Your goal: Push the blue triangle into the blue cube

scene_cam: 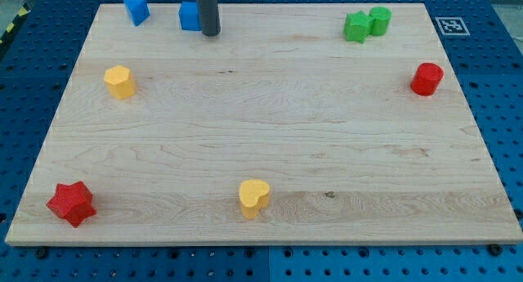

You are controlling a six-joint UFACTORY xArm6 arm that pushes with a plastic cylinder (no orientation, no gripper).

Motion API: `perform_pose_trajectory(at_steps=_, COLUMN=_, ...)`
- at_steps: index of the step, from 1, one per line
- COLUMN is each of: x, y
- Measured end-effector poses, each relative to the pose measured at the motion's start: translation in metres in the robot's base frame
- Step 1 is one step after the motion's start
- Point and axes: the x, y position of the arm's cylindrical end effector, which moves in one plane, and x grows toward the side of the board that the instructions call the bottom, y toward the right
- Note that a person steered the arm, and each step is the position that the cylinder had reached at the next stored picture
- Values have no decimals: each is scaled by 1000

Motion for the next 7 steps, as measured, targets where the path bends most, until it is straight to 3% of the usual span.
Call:
perform_pose_trajectory(at_steps=1, x=7, y=-32)
perform_pose_trajectory(at_steps=3, x=-9, y=-157)
perform_pose_trajectory(at_steps=4, x=-62, y=-169)
perform_pose_trajectory(at_steps=7, x=-70, y=-139)
